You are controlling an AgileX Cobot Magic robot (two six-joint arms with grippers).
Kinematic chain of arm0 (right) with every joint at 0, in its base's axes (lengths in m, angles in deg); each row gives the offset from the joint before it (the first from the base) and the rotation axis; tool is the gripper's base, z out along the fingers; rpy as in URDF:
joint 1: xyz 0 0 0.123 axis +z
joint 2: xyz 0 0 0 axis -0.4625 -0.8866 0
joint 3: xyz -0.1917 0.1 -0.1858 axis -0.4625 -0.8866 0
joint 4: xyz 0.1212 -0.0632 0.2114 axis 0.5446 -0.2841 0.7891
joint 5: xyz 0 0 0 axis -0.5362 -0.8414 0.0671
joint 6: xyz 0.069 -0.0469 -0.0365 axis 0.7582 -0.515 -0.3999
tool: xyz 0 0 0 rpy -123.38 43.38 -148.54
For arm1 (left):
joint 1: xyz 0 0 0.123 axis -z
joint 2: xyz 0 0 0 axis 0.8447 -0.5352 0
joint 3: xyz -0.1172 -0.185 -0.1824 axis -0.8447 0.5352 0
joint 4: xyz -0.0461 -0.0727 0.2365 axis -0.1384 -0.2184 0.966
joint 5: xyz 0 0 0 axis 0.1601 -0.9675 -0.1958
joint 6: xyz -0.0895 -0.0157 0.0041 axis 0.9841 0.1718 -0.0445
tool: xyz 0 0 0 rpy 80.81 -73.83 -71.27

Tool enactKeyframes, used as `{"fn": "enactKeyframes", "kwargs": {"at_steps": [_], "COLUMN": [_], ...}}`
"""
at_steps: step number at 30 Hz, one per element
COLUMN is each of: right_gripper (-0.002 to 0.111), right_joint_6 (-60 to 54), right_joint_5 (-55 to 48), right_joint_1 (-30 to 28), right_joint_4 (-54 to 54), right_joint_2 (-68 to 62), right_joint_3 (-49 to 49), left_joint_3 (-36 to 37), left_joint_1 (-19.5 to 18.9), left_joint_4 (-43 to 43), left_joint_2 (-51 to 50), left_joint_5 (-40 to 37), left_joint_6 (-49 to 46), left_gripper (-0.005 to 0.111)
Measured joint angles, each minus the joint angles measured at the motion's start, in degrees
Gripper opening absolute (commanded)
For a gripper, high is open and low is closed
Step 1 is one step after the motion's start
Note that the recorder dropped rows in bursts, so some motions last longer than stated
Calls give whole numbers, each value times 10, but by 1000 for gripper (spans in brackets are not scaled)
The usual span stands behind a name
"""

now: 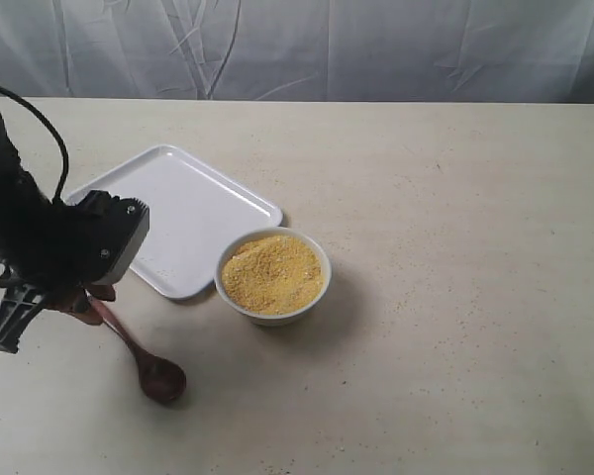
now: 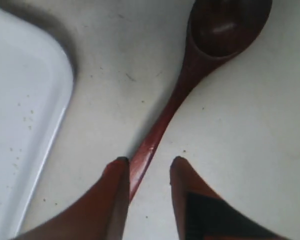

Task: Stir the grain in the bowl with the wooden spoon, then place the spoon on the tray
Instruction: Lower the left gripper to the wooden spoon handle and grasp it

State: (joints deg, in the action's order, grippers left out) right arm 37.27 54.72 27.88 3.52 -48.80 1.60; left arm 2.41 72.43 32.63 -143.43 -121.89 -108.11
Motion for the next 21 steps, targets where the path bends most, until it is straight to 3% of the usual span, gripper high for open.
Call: {"fn": "enactKeyframes", "kwargs": {"at_steps": [10,16,21], "right_gripper": [-1,-1,-1], "right_joint_6": [0,0,0], "right_joint_5": [0,0,0], "right_joint_1": [0,0,0], "right_joint_4": [0,0,0], "right_joint_2": [0,0,0], "right_joint_3": [0,0,0], "left_joint_3": [-1,-1,-1], "left_joint_1": [0,0,0], "left_joint_4": [5,5,5], "left_joint_2": [-73,-81,-63], "left_joint_5": [57,59,54], "left_joint_6": [-80,-81,-81], "left_gripper": [34,0,0]}}
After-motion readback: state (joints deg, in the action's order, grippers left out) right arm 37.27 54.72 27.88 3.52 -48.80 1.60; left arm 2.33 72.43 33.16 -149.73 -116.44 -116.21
